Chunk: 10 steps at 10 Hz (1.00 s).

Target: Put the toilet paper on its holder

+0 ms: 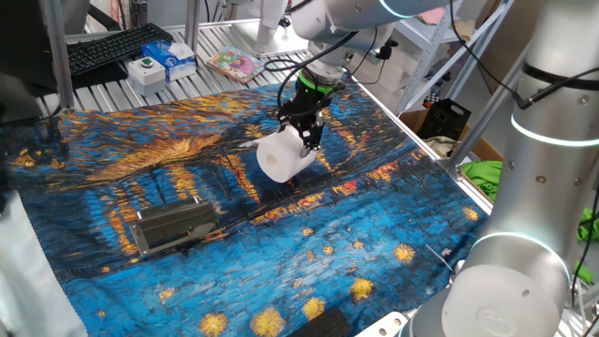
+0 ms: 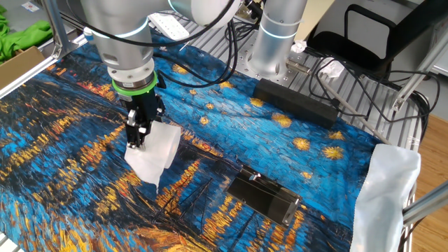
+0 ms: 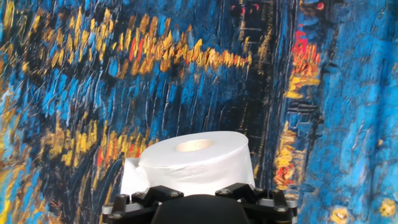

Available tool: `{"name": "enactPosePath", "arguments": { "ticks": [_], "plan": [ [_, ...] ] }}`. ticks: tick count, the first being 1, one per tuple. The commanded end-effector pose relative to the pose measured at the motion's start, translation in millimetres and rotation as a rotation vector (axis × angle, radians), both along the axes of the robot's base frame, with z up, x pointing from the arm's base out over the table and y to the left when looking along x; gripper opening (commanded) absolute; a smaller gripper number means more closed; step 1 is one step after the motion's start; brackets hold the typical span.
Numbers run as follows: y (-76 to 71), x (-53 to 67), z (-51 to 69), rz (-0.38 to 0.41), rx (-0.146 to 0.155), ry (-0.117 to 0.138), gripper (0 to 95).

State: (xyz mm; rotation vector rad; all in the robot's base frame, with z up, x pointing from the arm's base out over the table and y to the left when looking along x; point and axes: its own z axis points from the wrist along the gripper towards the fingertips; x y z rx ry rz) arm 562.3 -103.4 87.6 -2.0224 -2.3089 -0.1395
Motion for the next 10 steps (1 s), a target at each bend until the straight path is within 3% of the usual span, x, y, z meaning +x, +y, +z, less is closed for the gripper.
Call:
{"name": "enactPosePath", "arguments": {
  "ticks": [1, 4, 8, 10],
  "plan": [
    [0.5, 0.9, -0.2, -0.002, 0.005, 0.002, 0.0],
    [0.5, 0.9, -0.2, -0.028, 0.032, -0.003, 0.0],
    [15.6, -6.4, 6.5, -0.074, 0.042, 0.006, 0.0],
    [26.9, -9.0, 6.3, -0.091, 0.026, 0.004, 0.0]
  ]
}}
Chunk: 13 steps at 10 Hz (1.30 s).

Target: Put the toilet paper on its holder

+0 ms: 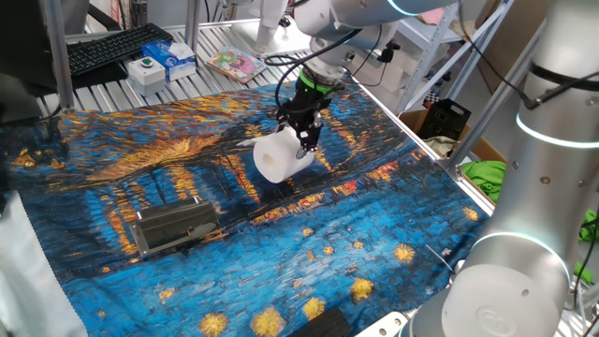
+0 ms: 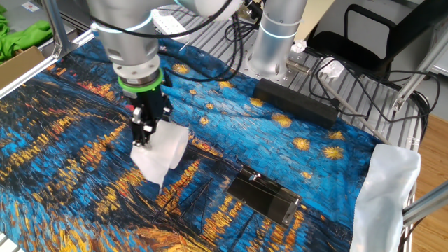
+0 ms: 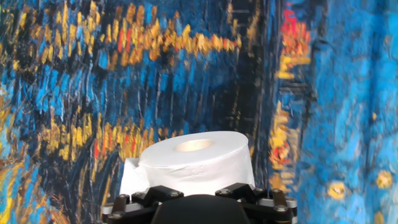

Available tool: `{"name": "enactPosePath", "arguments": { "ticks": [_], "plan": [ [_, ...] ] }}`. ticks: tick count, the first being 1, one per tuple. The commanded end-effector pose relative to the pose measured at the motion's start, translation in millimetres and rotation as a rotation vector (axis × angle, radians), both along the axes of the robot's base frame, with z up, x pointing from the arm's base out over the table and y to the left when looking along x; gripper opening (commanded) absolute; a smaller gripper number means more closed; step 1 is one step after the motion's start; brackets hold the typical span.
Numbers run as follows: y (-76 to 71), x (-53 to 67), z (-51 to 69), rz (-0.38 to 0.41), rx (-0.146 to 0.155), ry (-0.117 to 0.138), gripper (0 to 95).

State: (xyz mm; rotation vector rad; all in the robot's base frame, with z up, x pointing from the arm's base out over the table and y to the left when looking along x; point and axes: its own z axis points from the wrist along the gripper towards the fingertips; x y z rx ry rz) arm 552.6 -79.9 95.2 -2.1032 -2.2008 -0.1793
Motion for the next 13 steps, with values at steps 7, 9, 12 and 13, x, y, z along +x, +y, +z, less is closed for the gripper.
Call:
{"name": "enactPosePath", "arguments": {
  "ticks": [7, 9, 12, 13],
  "plan": [
    [43.3, -6.0, -5.7, -0.048, -0.039, -0.003, 0.0],
    [59.4, -11.5, -7.2, -0.071, -0.041, 0.0, 0.0],
    [76.6, -18.4, -8.7, -0.09, -0.041, 0.0, 0.0],
    [80.6, -20.4, -9.2, -0.095, -0.043, -0.001, 0.0]
  ]
}}
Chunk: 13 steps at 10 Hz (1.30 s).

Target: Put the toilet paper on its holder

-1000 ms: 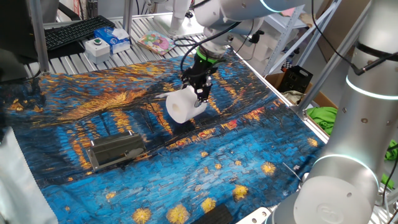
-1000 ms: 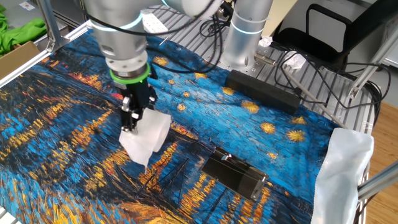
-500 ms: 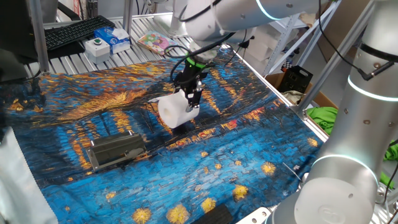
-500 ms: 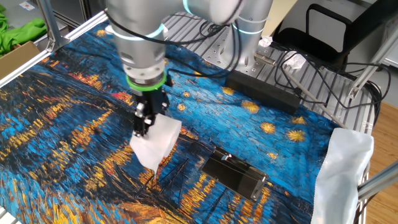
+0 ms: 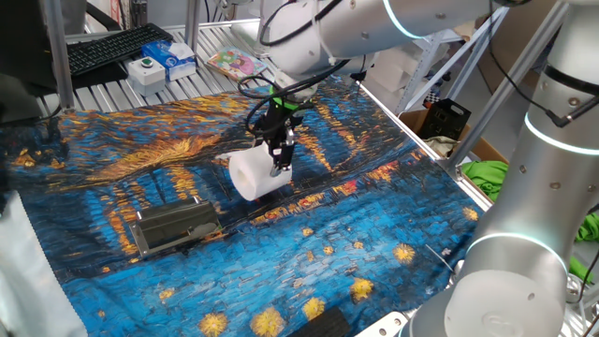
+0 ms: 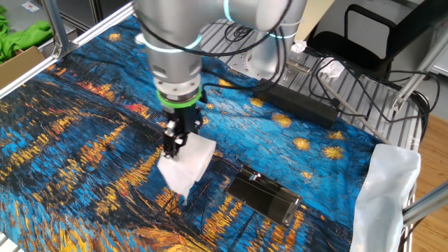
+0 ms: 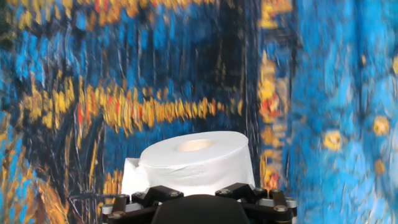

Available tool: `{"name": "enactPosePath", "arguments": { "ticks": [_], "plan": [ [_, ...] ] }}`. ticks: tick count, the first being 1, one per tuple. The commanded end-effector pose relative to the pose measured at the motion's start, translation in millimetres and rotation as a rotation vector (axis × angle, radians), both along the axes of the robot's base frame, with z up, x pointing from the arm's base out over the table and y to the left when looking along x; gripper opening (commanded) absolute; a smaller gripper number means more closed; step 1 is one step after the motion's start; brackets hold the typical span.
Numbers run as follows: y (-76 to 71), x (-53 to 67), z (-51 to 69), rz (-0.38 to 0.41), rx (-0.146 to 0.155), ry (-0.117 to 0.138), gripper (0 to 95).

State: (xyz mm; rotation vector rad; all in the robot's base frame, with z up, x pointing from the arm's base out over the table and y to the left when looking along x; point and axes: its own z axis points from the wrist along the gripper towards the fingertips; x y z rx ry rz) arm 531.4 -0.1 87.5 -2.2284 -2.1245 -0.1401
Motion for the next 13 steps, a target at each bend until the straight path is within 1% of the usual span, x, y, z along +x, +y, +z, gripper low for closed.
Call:
{"name": "enactPosePath", "arguments": {
  "ticks": [1, 4, 5, 7, 9, 11, 12, 13],
  "plan": [
    [7.1, -2.0, -2.2, -0.009, 0.002, -0.003, 0.0],
    [24.1, -5.9, -3.0, -0.034, -0.001, -0.001, 0.0],
    [26.7, -5.4, -4.0, -0.044, -0.007, -0.007, 0.0],
    [28.4, -2.6, -6.8, -0.038, -0.008, -0.008, 0.0],
    [28.7, -1.7, -6.6, -0.034, -0.009, -0.009, 0.0],
    [28.7, -1.7, -6.6, -0.01, -0.011, -0.007, 0.0],
    [28.7, -1.7, -6.6, 0.002, -0.018, -0.008, 0.0],
    [28.7, -1.7, -6.6, 0.02, -0.017, -0.009, 0.0]
  ]
}}
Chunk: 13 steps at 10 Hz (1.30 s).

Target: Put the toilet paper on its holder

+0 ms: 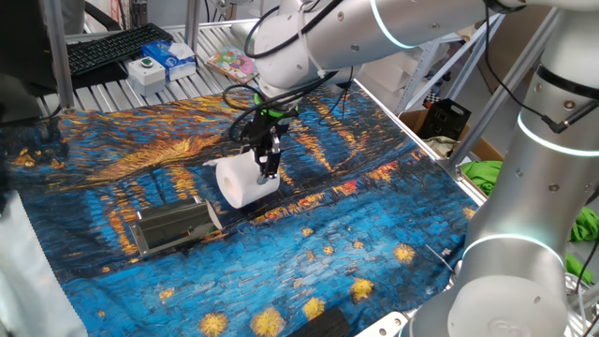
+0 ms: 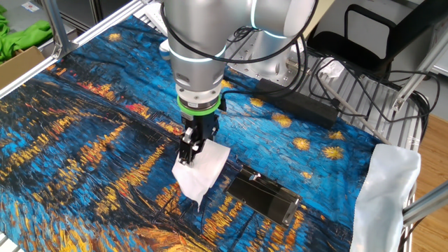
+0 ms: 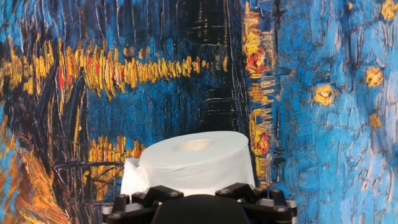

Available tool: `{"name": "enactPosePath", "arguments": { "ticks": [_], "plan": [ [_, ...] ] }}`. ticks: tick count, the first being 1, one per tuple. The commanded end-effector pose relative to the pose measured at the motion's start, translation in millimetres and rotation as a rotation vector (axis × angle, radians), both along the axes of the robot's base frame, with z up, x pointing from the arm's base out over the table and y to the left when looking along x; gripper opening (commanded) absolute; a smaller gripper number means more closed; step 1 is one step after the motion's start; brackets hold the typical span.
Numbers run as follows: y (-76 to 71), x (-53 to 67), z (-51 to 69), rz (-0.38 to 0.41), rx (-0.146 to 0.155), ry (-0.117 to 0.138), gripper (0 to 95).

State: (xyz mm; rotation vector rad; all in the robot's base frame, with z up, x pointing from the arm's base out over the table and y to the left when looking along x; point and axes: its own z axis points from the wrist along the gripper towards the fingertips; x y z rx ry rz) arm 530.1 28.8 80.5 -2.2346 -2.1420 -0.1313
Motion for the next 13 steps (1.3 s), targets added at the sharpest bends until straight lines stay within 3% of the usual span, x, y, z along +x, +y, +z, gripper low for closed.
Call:
{"name": "enactPosePath", "arguments": {
  "ticks": [1, 13],
  "plan": [
    [-0.3, -0.5, 0.3, 0.028, -0.003, -0.002, 0.0],
    [-0.3, -0.5, 0.3, 0.14, -0.009, -0.014, 0.0]
  ]
}}
